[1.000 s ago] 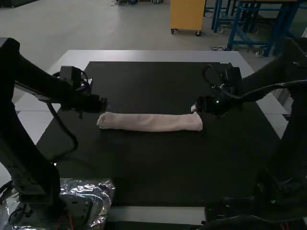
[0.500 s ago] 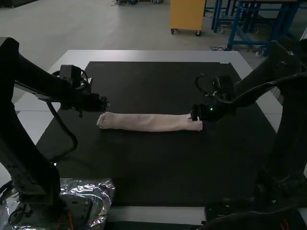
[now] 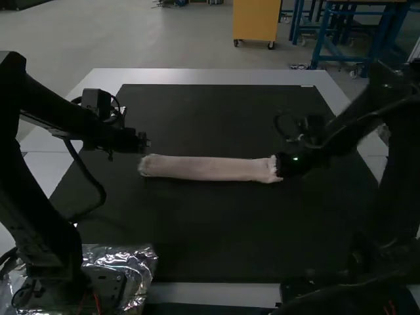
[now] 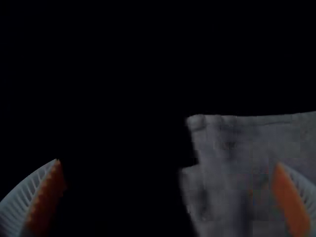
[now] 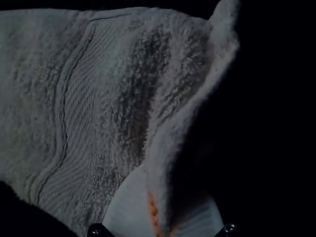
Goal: Fold the towel.
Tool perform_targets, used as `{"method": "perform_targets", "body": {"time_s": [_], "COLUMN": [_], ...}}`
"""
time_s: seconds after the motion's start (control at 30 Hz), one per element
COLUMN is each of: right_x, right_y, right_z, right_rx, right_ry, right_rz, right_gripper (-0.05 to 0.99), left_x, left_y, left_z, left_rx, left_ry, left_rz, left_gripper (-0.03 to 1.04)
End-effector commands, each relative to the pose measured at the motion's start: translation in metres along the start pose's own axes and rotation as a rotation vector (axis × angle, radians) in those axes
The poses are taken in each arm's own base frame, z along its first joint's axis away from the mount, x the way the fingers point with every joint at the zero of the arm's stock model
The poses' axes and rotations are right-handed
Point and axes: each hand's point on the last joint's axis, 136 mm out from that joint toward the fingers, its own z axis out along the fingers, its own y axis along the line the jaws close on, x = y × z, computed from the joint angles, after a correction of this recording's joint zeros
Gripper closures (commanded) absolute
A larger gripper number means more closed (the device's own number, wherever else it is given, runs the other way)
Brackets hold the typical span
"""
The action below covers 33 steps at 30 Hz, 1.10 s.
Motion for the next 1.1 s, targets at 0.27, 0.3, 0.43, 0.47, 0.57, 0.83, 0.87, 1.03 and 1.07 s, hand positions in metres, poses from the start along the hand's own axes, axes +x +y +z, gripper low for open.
{"method": "perform_targets", "body": {"time_s": [0.27,0.3,0.43,0.47,0.57,0.83,0.87,1.03,1.07], "right_x": [-0.059,-0.058,-0.048,-0.045,-0.041,-0.023,-0.021,-0.018,-0.019], "right_y": [-0.029,-0.018,0.038,0.053,0.095,0.185,0.192,0.224,0.229], "right_z": [-0.087,-0.084,-0.066,-0.062,-0.055,-0.033,-0.03,-0.015,-0.012], "right_rx": [0.04,0.012,-0.08,-0.104,-0.178,-0.323,-0.329,-0.377,-0.383], "right_ry": [-0.198,-0.19,-0.137,-0.123,-0.116,-0.089,-0.086,-0.072,-0.07], "right_rz": [0.007,0.011,-0.052,-0.062,-0.074,-0.167,-0.181,-0.239,-0.246], "right_gripper": [0.96,0.96,0.96,0.96,0.96,0.96,0.96,0.96,0.96], "left_x": [-0.033,-0.034,-0.035,-0.035,-0.034,-0.031,-0.031,-0.027,-0.026], "left_y": [-0.001,-0.001,0.002,0.003,0.004,-0.008,-0.01,-0.014,-0.014], "left_z": [-0.01,-0.01,-0.01,-0.01,-0.009,-0.007,-0.006,-0.005,-0.005], "left_rx": [-0.008,-0.009,-0.026,-0.035,-0.044,-0.031,-0.028,-0.021,-0.019], "left_ry": [-0.097,-0.101,-0.108,-0.108,-0.112,-0.113,-0.113,-0.118,-0.118], "left_rz": [0.029,0.031,0.031,0.034,0.04,0.063,0.064,0.065,0.066], "left_gripper": [0.04,0.04,0.04,0.04,0.04,0.04,0.04,0.04,0.04]}}
